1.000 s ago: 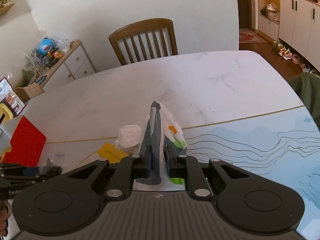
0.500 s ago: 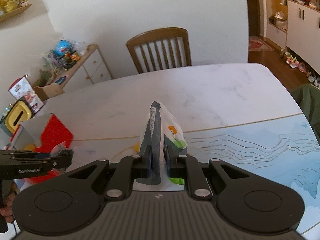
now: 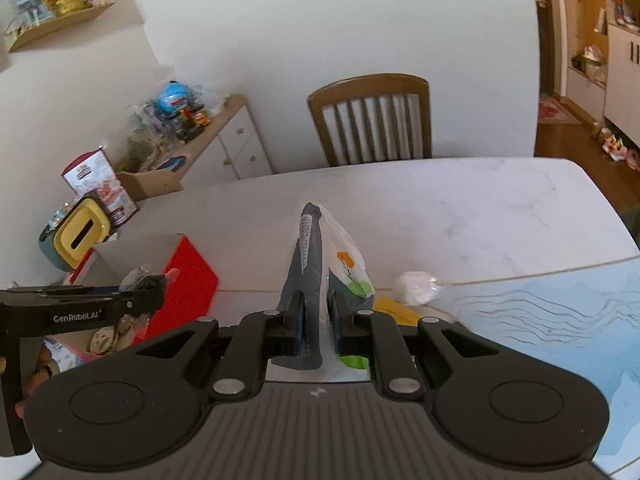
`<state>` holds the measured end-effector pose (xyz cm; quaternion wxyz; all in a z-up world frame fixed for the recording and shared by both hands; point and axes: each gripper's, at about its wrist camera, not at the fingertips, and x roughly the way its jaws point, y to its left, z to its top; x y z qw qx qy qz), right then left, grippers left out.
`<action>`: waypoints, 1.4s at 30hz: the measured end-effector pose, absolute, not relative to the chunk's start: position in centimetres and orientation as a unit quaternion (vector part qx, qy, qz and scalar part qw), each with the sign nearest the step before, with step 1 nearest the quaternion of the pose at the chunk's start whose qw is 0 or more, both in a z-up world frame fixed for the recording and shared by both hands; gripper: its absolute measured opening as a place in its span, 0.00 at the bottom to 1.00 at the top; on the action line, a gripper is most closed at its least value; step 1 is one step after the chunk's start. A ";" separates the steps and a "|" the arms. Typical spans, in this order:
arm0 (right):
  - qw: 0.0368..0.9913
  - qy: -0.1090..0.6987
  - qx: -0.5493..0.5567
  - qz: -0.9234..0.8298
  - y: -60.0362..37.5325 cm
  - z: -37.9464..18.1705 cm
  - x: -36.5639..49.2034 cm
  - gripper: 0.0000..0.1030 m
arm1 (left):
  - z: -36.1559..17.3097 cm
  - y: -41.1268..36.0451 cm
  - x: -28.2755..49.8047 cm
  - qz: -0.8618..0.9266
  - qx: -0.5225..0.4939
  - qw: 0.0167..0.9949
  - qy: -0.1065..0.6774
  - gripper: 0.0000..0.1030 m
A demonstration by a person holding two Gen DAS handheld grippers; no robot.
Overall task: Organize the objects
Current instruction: 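Carry the granule bag and white-green packet with both tools over the box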
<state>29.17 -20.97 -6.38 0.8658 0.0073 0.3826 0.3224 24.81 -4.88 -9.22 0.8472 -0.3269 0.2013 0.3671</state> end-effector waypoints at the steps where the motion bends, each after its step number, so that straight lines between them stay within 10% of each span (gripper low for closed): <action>1: 0.865 0.381 0.007 0.326 -20.3 -6.1 28.9 0.13 | -9.2 -4.7 24.3 0.371 -0.328 0.846 0.200 0.33; 42: 0.819 0.394 -0.123 0.398 8.1 -12.1 22.6 0.13 | -19.2 4.0 10.3 0.435 -0.350 0.786 0.267 0.33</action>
